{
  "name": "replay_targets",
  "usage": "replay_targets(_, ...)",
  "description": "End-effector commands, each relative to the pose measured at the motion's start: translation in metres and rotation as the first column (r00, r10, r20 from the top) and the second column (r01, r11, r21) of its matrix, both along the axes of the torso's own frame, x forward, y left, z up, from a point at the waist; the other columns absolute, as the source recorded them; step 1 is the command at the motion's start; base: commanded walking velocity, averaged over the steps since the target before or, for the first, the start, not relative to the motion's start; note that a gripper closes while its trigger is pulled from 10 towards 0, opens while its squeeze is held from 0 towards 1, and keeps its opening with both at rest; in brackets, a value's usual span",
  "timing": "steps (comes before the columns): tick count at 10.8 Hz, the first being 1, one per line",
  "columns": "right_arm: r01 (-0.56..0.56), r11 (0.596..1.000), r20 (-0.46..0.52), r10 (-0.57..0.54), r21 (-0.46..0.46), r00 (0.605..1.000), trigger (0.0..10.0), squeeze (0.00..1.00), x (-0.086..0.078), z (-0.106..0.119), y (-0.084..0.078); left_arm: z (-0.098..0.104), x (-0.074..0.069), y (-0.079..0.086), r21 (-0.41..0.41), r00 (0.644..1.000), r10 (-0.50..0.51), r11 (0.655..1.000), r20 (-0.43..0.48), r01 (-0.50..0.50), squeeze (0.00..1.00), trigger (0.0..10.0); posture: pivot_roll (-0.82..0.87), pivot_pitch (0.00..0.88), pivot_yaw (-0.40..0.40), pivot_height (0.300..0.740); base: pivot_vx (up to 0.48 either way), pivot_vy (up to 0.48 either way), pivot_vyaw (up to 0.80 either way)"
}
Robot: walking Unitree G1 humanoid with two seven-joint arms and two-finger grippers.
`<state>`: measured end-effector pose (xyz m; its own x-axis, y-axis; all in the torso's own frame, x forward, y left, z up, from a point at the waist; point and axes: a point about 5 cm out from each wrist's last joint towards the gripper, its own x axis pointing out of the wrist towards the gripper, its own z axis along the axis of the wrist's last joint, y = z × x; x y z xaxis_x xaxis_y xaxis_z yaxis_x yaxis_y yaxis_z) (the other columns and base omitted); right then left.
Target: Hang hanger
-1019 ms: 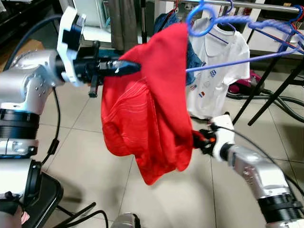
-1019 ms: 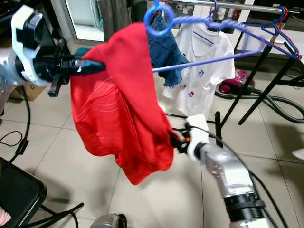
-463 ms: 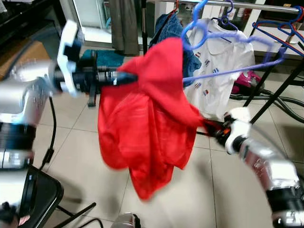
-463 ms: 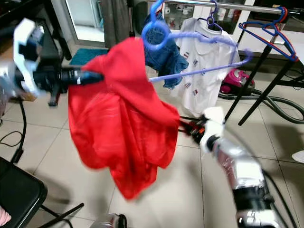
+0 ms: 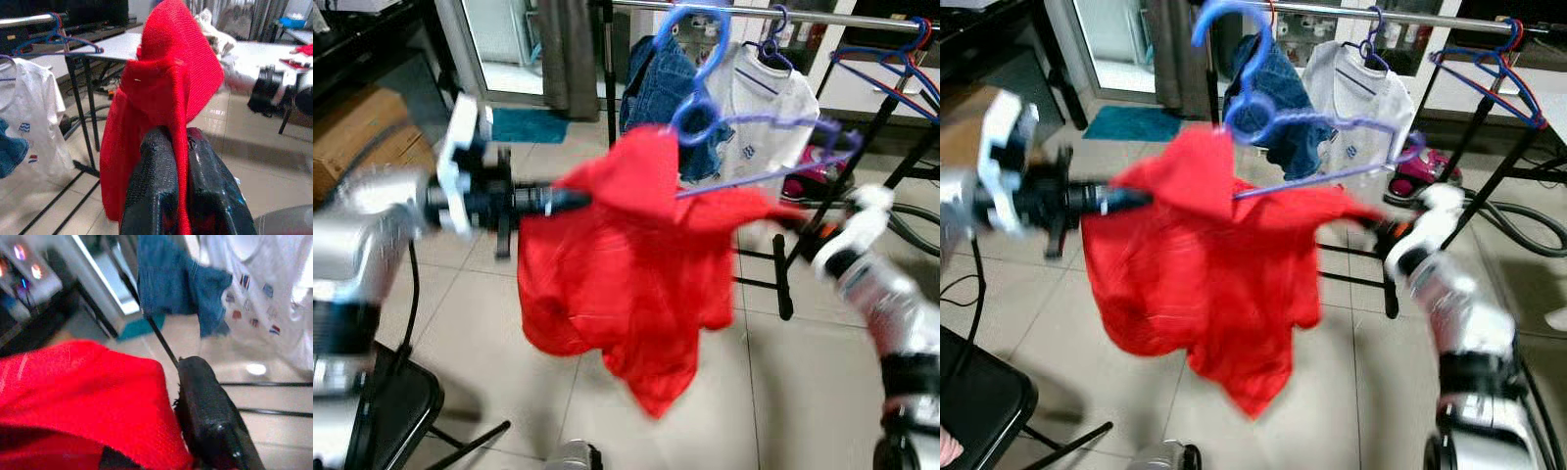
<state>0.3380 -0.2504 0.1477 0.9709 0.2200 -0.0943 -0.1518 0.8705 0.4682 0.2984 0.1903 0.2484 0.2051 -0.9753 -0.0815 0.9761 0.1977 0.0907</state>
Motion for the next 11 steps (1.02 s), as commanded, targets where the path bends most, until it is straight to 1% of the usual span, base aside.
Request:
replay_targets(1, 0.252, 0.967, -0.047, -0.250, 0.042, 0.967, 0.0, 0.00, -0.009, -0.001, -0.046, 0.006, -0.005, 0.013, 0.046, 0.997, 0.039, 0.998, 0.073, -0.042, 0.00, 0.0, 0.16, 0.014, 0.034, 0.740, 0.000, 0.000, 0.00)
replay_targets(3, 0.323, 0.939, -0.025, -0.322, 0.123, 0.946, 0.0, 0.00, -0.006, 0.014, -0.062, -0.012, -0.010, 0.016, 0.090, 0.993, 0.094, 0.991, 0.072, -0.100, 0.00, 0.0, 0.16, 0.008, 0.034, 0.740, 0.000, 0.000, 0.00)
replay_targets(4, 0.329, 0.936, -0.023, -0.329, 0.123, 0.944, 0.0, 0.00, -0.005, 0.018, -0.068, -0.017, -0.013, 0.018, 0.104, 0.989, 0.118, 0.986, 0.091, -0.127, 0.00, 0.0, 0.15, 0.004, 0.032, 0.740, 0.000, 0.000, 0.00)
replay_targets(5, 0.336, 0.934, -0.023, -0.336, 0.120, 0.942, 0.0, 0.00, -0.004, 0.020, -0.071, -0.022, -0.018, 0.019, 0.111, 0.988, 0.121, 0.985, 0.094, -0.131, 0.00, 0.0, 0.15, 0.002, 0.031, 0.740, 0.000, 0.000, 0.00)
replay_targets(6, 0.347, 0.932, -0.024, -0.346, 0.102, 0.938, 0.0, 0.00, -0.002, 0.024, -0.077, -0.026, -0.023, 0.018, 0.109, 0.984, 0.134, 0.983, 0.121, -0.148, 0.00, 0.0, 0.16, 0.001, 0.027, 0.740, 0.000, 0.000, 0.00)
replay_targets(7, 0.360, 0.929, -0.026, -0.359, 0.082, 0.933, 0.0, 0.00, 0.000, 0.026, -0.080, -0.023, -0.023, 0.013, 0.069, 0.966, 0.164, 0.981, 0.202, -0.181, 0.00, 0.0, 0.16, 0.000, 0.025, 0.740, 0.000, 0.000, 0.00)
replay_targets(8, 0.360, 0.930, -0.019, -0.359, 0.082, 0.933, 0.0, 0.00, 0.002, 0.029, -0.081, -0.027, -0.026, 0.010, 0.095, 0.958, 0.162, 0.978, 0.236, -0.188, 0.00, 0.0, 0.16, 0.000, 0.025, 0.740, 0.000, 0.000, 0.00)
replay_targets(9, 0.354, 0.931, -0.007, -0.355, 0.093, 0.935, 0.0, 0.00, 0.005, 0.032, -0.080, -0.037, -0.028, 0.011, 0.152, 0.958, 0.148, 0.970, 0.245, -0.189, 0.00, 0.0, 0.16, 0.000, 0.023, 0.740, 0.000, 0.000, 0.00)
replay_targets(10, 0.332, 0.937, 0.022, -0.336, 0.109, 0.941, 0.0, 0.00, 0.010, 0.040, -0.077, -0.052, -0.032, 0.011, 0.249, 0.964, 0.112, 0.953, 0.241, -0.173, 0.00, 0.0, 0.16, 0.000, 0.024, 0.740, 0.000, 0.000, 0.00)
replay_targets(11, 0.312, 0.943, 0.037, -0.318, 0.114, 0.947, 0.0, 0.00, 0.012, 0.044, -0.075, -0.057, -0.032, 0.013, 0.278, 0.963, 0.112, 0.943, 0.246, -0.181, 0.00, 0.0, 0.16, 0.000, 0.026, 0.740, 0.000, 0.000, 0.00)
